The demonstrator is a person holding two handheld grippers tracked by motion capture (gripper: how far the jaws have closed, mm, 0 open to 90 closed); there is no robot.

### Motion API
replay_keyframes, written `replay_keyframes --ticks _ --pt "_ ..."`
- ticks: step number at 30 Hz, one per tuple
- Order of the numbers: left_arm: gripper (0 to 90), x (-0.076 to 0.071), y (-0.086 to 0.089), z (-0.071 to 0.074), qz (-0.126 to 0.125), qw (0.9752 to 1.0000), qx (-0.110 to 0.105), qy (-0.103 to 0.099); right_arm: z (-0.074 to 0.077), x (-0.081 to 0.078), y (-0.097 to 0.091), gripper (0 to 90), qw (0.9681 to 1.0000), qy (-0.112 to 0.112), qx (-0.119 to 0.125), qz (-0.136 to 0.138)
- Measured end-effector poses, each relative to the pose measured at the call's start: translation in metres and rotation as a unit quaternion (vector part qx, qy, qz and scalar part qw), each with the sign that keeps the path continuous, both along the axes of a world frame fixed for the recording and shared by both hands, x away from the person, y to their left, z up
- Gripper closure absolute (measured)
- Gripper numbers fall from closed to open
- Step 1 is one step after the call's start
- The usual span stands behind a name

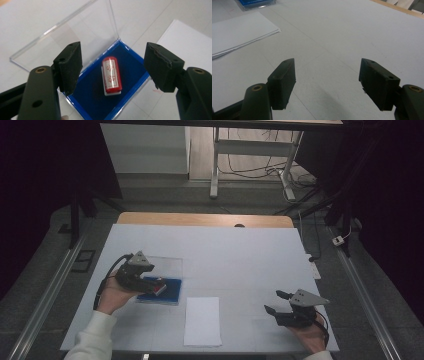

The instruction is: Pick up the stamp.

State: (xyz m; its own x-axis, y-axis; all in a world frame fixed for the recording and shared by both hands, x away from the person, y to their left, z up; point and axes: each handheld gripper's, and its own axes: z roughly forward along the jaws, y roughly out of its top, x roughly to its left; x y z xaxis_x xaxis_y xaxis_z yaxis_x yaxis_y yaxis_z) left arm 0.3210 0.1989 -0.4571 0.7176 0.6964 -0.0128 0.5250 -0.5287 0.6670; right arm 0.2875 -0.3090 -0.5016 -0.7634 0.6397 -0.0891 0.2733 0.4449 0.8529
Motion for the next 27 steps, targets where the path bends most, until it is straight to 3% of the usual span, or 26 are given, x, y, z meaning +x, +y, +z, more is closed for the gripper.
replay_keyframes --ticks 10,22,27 --pt "37.1 0.001 -0.007 -0.01 0.0 0.9992 0.028 0.029 0.0 -0.001 -0.001 29.4 1.0 0.002 -0.003 0.0" --pt "56.0 0.005 -0.012 -0.017 0.003 0.9973 0.053 0.051 -0.001 -0.001 -0.001 29.7 1.0 0.006 -0.007 -0.003" --pt "59.5 0.006 -0.014 -0.02 0.005 0.9968 0.057 0.056 -0.001 -0.001 -0.002 29.7 0.9999 0.004 -0.008 -0.005"
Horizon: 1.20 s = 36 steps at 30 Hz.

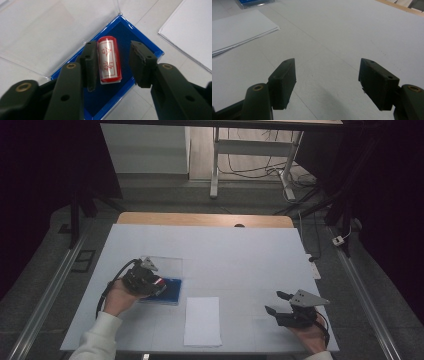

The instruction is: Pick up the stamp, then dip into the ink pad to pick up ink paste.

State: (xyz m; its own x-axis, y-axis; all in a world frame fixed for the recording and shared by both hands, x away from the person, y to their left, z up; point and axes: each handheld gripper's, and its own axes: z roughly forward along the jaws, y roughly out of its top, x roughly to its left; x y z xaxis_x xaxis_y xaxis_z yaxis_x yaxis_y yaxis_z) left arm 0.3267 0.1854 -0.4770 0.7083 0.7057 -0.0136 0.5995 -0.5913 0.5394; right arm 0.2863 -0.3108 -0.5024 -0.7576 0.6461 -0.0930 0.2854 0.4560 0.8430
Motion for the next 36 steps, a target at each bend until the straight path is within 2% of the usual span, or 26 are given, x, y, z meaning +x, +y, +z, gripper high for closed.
replay_keyframes --ticks 7,22,29,36 --pt "68.8 0.001 0.002 -0.001 0.007 1.0 0.003 0.003 0.0 0.0 0.0 29.8 1.0 0.0 0.0 0.002" --pt "70.4 0.001 0.002 0.0 0.006 0.9999 -0.006 0.007 0.0 0.0 0.001 30.0 1.0 0.0 0.001 0.002" --pt "70.4 -0.003 0.006 0.008 0.006 0.9996 -0.026 -0.004 0.0 0.0 0.0 30.0 1.0 -0.003 0.004 0.001" --pt "70.4 -0.009 0.007 0.021 0.004 0.9989 -0.04 -0.023 0.0 0.0 0.0 30.1 1.0 -0.002 0.002 0.002"
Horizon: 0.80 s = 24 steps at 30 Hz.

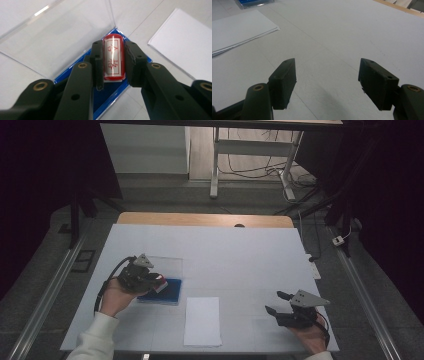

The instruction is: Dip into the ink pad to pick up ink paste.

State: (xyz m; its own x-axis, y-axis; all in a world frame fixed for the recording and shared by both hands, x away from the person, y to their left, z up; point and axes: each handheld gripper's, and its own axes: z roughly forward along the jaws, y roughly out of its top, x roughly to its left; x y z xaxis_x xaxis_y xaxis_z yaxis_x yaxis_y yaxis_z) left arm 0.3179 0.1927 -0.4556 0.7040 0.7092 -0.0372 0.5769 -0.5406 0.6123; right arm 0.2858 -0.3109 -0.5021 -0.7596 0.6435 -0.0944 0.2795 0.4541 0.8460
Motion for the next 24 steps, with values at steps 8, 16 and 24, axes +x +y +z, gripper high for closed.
replay_keyframes --ticks 8,16,24 --pt "70.4 -0.008 0.002 0.017 -0.002 0.9996 -0.013 -0.025 -0.001 0.0 0.0 30.2 1.0 0.001 0.002 -0.001" --pt "70.4 -0.014 0.006 0.031 -0.003 0.9987 -0.027 -0.043 0.0 0.0 0.001 30.2 1.0 0.001 0.001 0.0" --pt "70.4 -0.011 0.007 0.03 0.002 0.9989 -0.02 -0.041 0.002 -0.001 0.0 30.2 1.0 -0.002 0.001 -0.004"
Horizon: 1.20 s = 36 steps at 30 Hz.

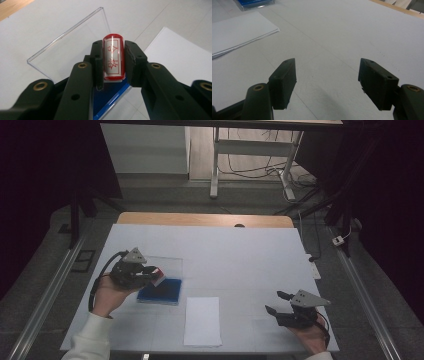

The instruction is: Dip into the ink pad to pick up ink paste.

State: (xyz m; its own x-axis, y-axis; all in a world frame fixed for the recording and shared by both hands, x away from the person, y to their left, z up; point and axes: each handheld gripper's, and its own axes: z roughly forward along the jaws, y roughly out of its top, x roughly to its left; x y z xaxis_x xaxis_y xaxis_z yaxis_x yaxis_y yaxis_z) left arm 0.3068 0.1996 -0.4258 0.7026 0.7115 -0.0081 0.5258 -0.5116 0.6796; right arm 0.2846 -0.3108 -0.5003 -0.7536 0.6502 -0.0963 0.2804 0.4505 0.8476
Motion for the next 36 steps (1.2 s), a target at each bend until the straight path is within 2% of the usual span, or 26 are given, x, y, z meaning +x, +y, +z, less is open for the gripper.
replay_keyframes --ticks 3,4,9,16,20,27,36 --pt "70.4 0.003 -0.001 -0.004 0.0 0.9999 0.008 0.007 0.0 0.0 0.0 30.3 1.0 0.0 -0.001 0.002" --pt "70.4 0.004 -0.003 -0.006 0.001 0.9999 0.013 0.009 -0.001 0.0 0.001 30.3 1.0 -0.002 0.006 0.005" --pt "70.4 0.01 -0.007 -0.016 0.002 0.9994 0.028 0.022 -0.002 0.0 0.002 30.3 1.0 0.002 0.001 0.007" --pt "70.4 0.015 -0.008 -0.026 0.003 0.9989 0.034 0.033 -0.003 0.0 0.001 30.3 1.0 0.003 0.001 0.006" --pt "70.4 0.017 -0.011 -0.03 0.003 0.9981 0.047 0.04 -0.003 0.0 0.001 30.3 1.0 0.004 -0.001 0.004" --pt "70.4 0.02 -0.013 -0.037 -0.001 0.9969 0.056 0.055 -0.003 0.0 0.001 30.3 1.0 0.004 -0.004 0.004" --pt "70.4 0.022 -0.015 -0.043 -0.004 0.9958 0.065 0.064 -0.003 0.0 0.0 30.4 1.0 0.005 -0.008 0.002"
